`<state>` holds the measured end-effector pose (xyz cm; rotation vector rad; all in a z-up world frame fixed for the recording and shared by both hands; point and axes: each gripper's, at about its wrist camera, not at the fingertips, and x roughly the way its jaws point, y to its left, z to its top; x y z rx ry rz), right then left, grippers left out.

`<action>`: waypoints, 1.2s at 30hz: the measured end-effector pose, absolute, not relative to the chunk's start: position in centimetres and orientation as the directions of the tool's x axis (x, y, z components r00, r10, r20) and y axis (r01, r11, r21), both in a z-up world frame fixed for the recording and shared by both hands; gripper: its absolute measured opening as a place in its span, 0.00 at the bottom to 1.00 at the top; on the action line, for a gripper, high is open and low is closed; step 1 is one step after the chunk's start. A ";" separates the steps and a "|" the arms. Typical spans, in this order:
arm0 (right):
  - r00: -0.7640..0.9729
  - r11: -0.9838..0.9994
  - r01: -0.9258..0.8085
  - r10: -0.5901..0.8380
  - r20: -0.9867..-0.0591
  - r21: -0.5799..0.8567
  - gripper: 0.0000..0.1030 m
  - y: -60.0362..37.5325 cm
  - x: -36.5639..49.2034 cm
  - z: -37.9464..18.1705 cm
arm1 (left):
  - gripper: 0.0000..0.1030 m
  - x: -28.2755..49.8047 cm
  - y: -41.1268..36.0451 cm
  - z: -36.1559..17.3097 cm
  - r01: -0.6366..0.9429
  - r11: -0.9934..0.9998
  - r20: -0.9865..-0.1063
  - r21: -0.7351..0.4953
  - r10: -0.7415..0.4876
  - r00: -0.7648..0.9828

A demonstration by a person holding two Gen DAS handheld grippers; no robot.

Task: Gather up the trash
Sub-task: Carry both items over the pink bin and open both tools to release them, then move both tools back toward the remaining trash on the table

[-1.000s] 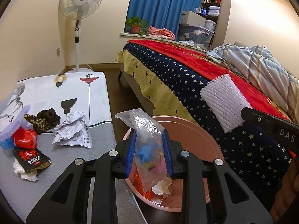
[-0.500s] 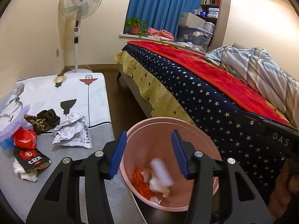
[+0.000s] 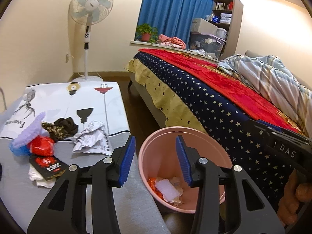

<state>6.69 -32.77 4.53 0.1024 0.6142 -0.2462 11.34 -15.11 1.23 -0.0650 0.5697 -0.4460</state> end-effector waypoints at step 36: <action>0.826 0.994 0.089 -0.041 -0.563 0.058 0.35 -24.6 9.3 4.5 | 0.40 10.6 -4.8 2.0 0.176 0.965 -0.480 -0.193 -0.249 0.841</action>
